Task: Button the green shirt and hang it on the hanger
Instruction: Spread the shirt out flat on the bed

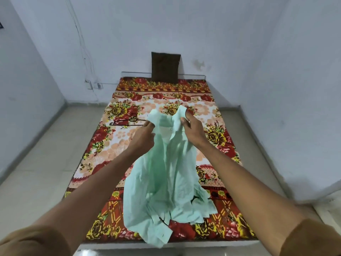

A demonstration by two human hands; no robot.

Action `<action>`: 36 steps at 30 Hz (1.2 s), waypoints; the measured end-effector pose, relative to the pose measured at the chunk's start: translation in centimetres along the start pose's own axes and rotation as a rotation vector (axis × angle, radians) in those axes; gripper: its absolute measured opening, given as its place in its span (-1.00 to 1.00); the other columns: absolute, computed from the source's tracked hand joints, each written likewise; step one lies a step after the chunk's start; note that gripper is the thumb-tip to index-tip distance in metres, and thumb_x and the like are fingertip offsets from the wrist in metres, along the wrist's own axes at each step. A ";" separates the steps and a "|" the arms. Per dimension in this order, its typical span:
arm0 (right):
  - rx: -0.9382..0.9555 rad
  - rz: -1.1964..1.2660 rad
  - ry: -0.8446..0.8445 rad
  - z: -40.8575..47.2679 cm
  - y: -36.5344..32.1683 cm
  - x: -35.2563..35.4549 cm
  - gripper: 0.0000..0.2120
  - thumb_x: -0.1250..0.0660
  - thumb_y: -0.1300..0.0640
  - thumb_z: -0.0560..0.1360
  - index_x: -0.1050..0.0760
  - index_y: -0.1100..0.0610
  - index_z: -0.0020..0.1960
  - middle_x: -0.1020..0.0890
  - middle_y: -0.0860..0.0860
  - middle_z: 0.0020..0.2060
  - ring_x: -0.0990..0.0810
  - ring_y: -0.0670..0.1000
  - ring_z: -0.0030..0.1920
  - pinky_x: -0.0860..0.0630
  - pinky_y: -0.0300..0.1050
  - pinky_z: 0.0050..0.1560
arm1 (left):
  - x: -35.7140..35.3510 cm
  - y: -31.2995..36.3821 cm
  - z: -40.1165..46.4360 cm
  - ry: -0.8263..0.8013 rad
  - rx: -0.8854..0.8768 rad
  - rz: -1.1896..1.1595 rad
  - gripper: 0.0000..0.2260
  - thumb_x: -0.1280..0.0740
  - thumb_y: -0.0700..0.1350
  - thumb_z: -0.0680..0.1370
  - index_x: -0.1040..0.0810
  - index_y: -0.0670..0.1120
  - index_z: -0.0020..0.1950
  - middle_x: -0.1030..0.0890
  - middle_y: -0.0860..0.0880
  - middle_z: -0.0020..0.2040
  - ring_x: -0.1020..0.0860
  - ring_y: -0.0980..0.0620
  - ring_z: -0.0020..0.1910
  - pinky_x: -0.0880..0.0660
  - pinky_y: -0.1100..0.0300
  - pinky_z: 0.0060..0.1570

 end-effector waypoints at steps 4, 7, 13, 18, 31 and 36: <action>-0.028 -0.080 -0.167 4.0 7.4 -6.6 -0.51 -0.17 0.06 0.74 -0.22 0.09 0.64 -0.53 0.11 0.45 -0.53 0.07 0.39 -0.37 -0.27 0.17 | -6.5 -5.7 3.7 -0.109 0.082 0.070 -0.62 -0.42 -0.23 0.57 -0.42 -0.30 0.33 -0.50 -0.26 0.29 -0.56 -0.37 0.12 -0.54 -0.16 0.01; -0.075 -0.102 -0.270 8.1 13.2 -11.0 -0.47 -0.17 0.03 0.74 -0.14 0.08 0.67 -0.42 0.12 0.54 -0.49 0.07 0.44 -0.37 -0.13 0.33 | -11.1 -10.0 7.4 -0.164 0.155 0.089 -0.61 -0.47 -0.22 0.54 -0.44 -0.32 0.28 -0.51 -0.27 0.25 -0.56 -0.38 0.08 -0.50 -0.13 -0.06; -0.187 -0.077 -0.409 14.6 23.2 -18.3 -0.25 -0.33 -0.20 0.62 -0.09 -0.01 0.67 -0.33 0.01 0.60 -0.39 0.10 0.55 -0.41 0.09 0.49 | -19.8 -17.2 13.3 -0.228 0.254 0.071 -0.51 -0.47 -0.29 0.50 -0.41 -0.28 0.39 -0.46 -0.26 0.39 -0.57 -0.38 0.13 -0.50 -0.09 -0.07; -0.225 -0.026 -0.425 20.0 31.3 -24.4 -0.25 -0.36 -0.15 0.62 -0.08 -0.04 0.68 -0.29 -0.04 0.62 -0.34 0.05 0.57 -0.38 0.16 0.52 | -26.9 -24.0 18.4 -0.242 0.235 0.053 -0.45 -0.42 -0.31 0.48 -0.38 -0.18 0.45 -0.40 -0.17 0.49 -0.57 -0.39 0.14 -0.59 -0.13 -0.07; -0.294 -0.154 -0.425 27.4 45.5 -33.2 -0.35 -0.25 0.05 0.71 -0.04 0.17 0.68 -0.14 0.10 0.66 -0.11 0.10 0.66 -0.08 -0.11 0.56 | -38.9 -37.2 28.5 -0.354 0.292 -0.064 -0.30 -0.53 -0.30 0.42 -0.32 -0.28 0.51 -0.40 -0.27 0.47 -0.43 -0.32 0.40 -0.44 -0.06 0.25; -0.643 -0.238 -0.153 24.8 50.4 -32.4 -0.24 -0.46 -0.09 0.55 -0.22 0.20 0.57 -0.30 0.22 0.53 -0.27 0.28 0.53 -0.31 0.19 0.45 | -41.4 -41.1 25.7 -0.382 0.467 -0.272 -0.25 -0.65 -0.08 0.39 -0.36 -0.13 0.46 -0.53 -0.14 0.33 -0.58 -0.14 0.22 -0.56 0.04 0.11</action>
Point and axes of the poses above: each hand's wrist, its own z-axis towards the middle knuckle, its own x-axis out of the back of the hand, y = z × x, the point moved 8 cm from there along z, towards the middle knuckle
